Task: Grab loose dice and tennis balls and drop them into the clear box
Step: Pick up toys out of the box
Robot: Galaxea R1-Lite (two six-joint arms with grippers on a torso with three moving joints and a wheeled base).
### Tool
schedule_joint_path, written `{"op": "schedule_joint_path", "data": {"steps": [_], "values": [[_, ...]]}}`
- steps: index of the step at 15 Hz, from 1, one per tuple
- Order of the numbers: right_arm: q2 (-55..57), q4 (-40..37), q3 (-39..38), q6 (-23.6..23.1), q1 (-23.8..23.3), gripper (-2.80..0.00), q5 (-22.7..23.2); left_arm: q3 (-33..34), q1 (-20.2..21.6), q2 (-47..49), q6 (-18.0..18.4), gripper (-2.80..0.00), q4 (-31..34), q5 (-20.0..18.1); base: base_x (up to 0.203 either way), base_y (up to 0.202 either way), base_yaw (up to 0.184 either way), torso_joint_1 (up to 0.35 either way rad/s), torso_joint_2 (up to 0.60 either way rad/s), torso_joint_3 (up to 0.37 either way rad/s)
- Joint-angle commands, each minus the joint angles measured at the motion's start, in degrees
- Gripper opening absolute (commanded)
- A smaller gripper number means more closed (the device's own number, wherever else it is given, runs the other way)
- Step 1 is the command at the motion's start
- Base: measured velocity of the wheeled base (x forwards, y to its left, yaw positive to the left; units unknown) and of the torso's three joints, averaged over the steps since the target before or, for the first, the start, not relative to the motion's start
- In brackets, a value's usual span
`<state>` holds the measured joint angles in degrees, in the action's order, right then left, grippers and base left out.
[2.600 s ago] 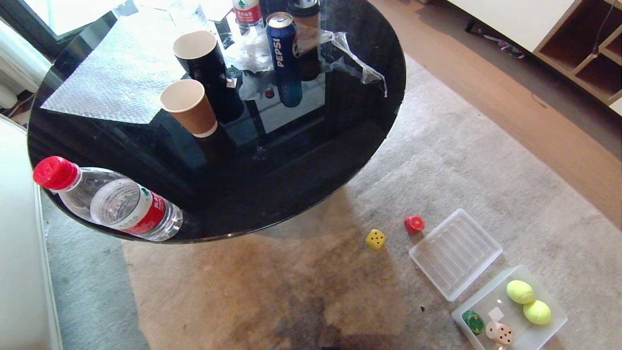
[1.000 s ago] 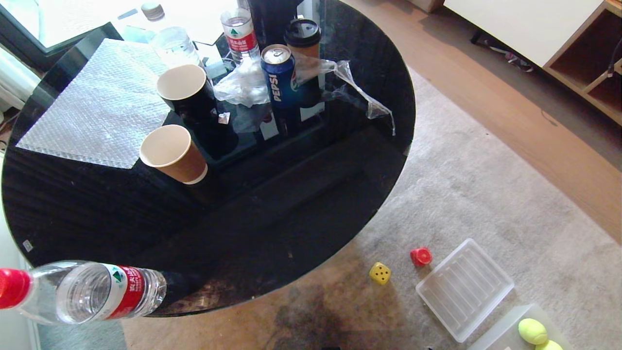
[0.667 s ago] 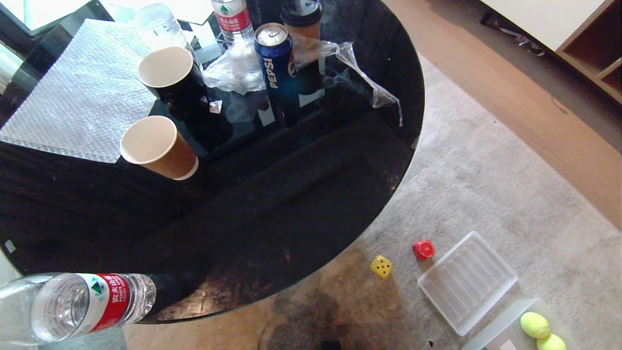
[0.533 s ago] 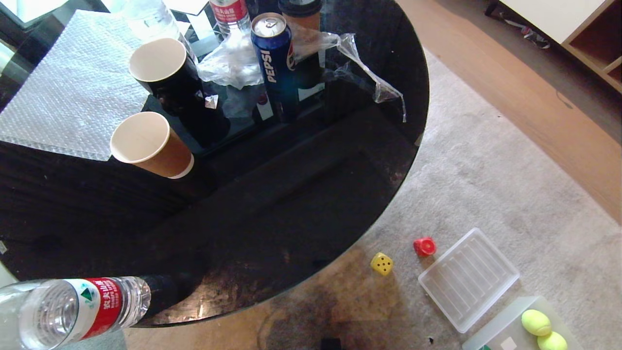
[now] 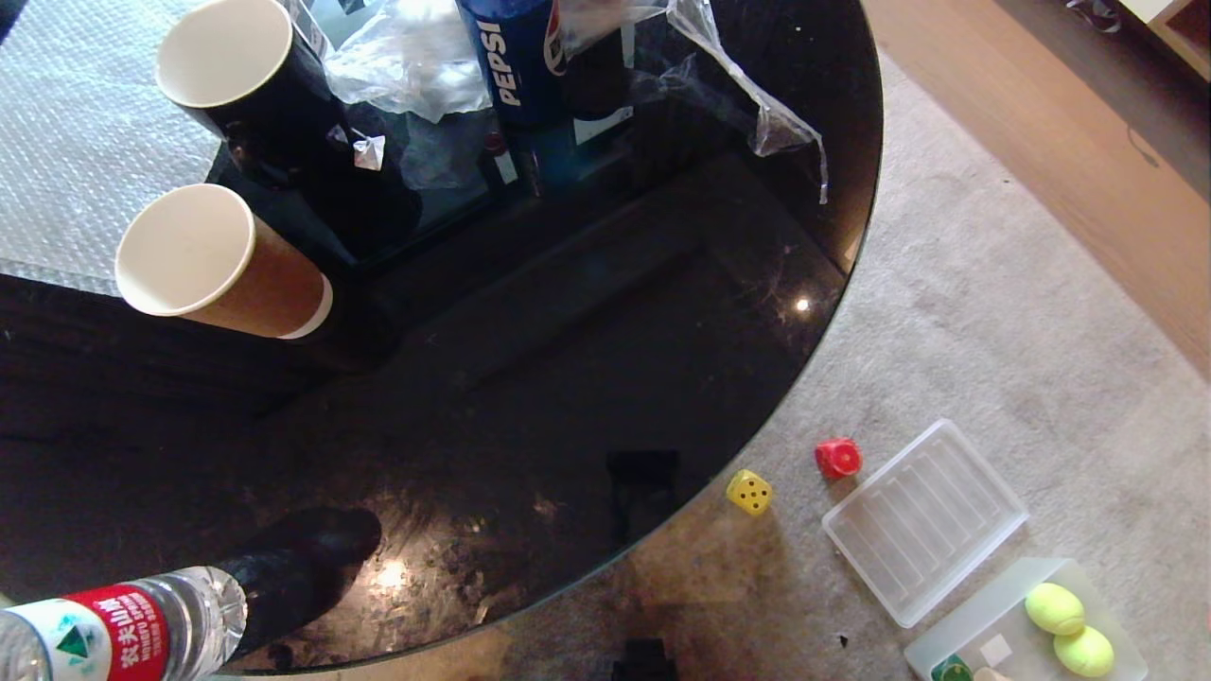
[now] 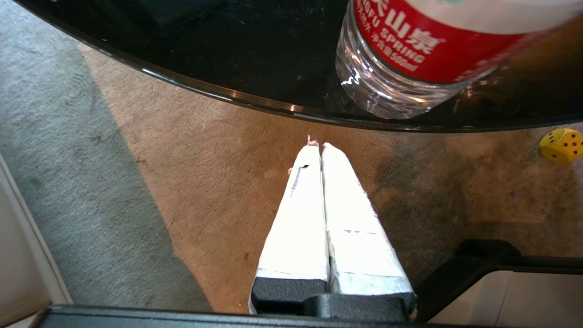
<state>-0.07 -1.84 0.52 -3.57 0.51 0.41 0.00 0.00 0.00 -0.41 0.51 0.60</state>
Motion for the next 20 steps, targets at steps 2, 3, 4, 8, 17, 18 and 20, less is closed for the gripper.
{"op": "schedule_joint_path", "data": {"steps": [2, 3, 4, 8, 17, 18, 20], "values": [[-0.01, 0.0, 0.0, -0.03, 0.02, -2.8, 0.02, 0.0, 0.0, 0.0, -0.02, -2.8, 0.02, 0.02, 0.0, 0.0, 0.0, 0.004, 0.0, -0.203], [-0.01, 0.0, 0.0, -0.03, 0.02, -2.8, 0.02, 0.06, 0.0, 0.09, -0.07, -2.8, 0.02, 0.02, 0.0, 0.0, 0.0, 0.007, 0.0, -0.191], [-0.01, 0.0, 0.0, -0.03, 0.02, -2.8, 0.02, 0.0, 0.0, 0.03, -0.04, -2.8, 0.02, 0.02, 0.0, 0.0, 0.0, 0.001, 0.01, -0.196], [-0.01, 0.0, 0.0, -0.03, 0.02, -2.8, 0.02, 0.09, 0.0, 0.0, -0.11, -2.8, 0.02, 0.02, 0.0, 0.0, 0.0, 0.003, 0.0, -0.2], [-0.01, 0.0, 0.0, -0.03, 0.02, -2.8, 0.02, 0.09, 0.0, 0.0, -0.02, -2.8, 0.02, 0.02, 0.0, 0.0, 0.0, 0.002, 0.0, -0.055], [-0.01, 0.0, 0.0, -0.03, 0.02, -2.8, 0.11, 0.0, 0.0, 0.0, -0.02, -2.8, 0.02, 0.02, 0.0, 0.0, 0.0, 0.0, 0.0, 0.0], [-0.01, 0.0, 0.0, -0.03, 0.02, -2.8, 0.02, 0.0, -0.04, 0.0, -0.02, -2.8, 0.02, 0.02, 0.0, 0.0, 0.0, 0.0, 0.0, 0.0]]}}
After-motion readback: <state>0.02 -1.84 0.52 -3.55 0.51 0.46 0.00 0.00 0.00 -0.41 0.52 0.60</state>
